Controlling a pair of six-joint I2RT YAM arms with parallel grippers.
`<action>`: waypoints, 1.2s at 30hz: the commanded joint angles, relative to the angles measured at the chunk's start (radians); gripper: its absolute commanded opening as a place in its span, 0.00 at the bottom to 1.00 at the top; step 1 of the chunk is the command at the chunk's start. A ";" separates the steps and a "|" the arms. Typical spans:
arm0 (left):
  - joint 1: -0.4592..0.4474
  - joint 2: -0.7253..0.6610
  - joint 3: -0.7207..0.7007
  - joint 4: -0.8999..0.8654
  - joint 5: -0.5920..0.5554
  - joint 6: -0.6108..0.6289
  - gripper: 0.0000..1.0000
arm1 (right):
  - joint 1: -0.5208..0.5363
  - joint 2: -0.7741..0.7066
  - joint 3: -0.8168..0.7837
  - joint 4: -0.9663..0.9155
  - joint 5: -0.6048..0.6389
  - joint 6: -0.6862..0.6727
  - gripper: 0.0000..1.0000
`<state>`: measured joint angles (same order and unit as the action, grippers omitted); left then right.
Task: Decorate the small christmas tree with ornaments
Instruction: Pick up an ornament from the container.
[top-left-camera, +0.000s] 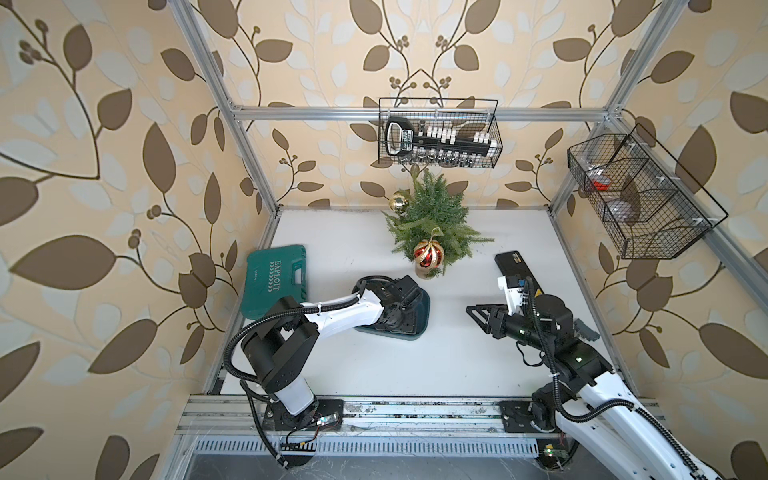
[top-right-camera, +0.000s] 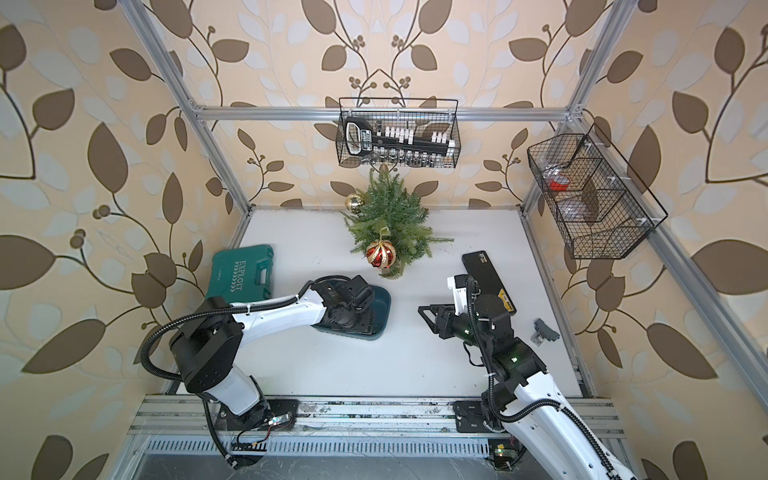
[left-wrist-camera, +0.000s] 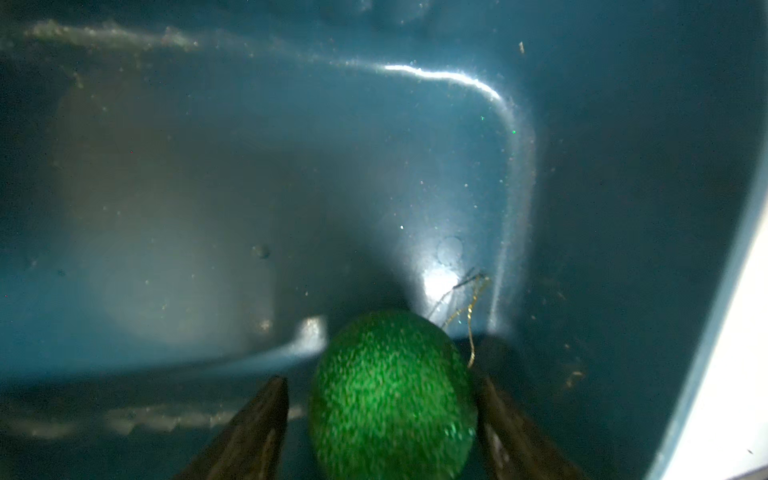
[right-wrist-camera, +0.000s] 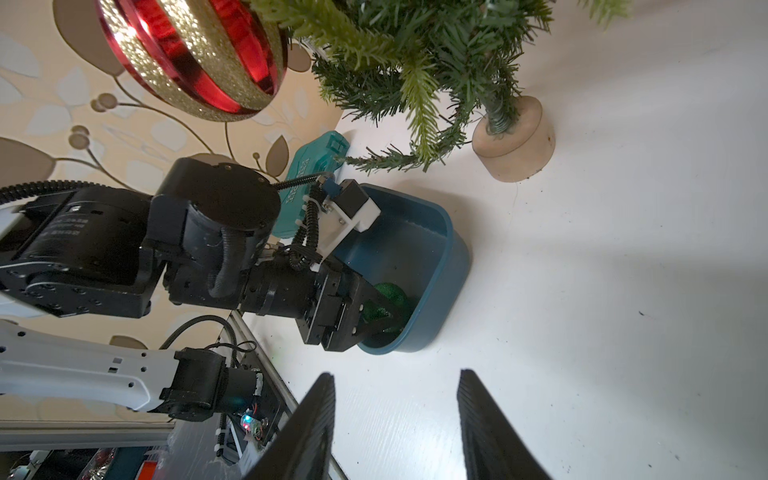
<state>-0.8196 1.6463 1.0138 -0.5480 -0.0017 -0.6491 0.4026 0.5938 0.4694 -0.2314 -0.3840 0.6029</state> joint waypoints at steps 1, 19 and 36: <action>-0.012 0.016 0.028 -0.008 -0.030 0.024 0.67 | -0.004 -0.014 -0.015 0.010 0.020 0.005 0.47; -0.012 -0.241 0.059 -0.118 -0.086 0.090 0.52 | -0.003 0.004 0.048 -0.023 0.021 -0.029 0.47; -0.012 -0.594 0.232 -0.230 -0.024 0.199 0.52 | 0.004 0.060 0.201 0.027 -0.183 -0.050 0.45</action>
<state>-0.8196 1.0702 1.1736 -0.7517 -0.0479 -0.4919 0.4034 0.6556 0.6167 -0.2337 -0.5049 0.5743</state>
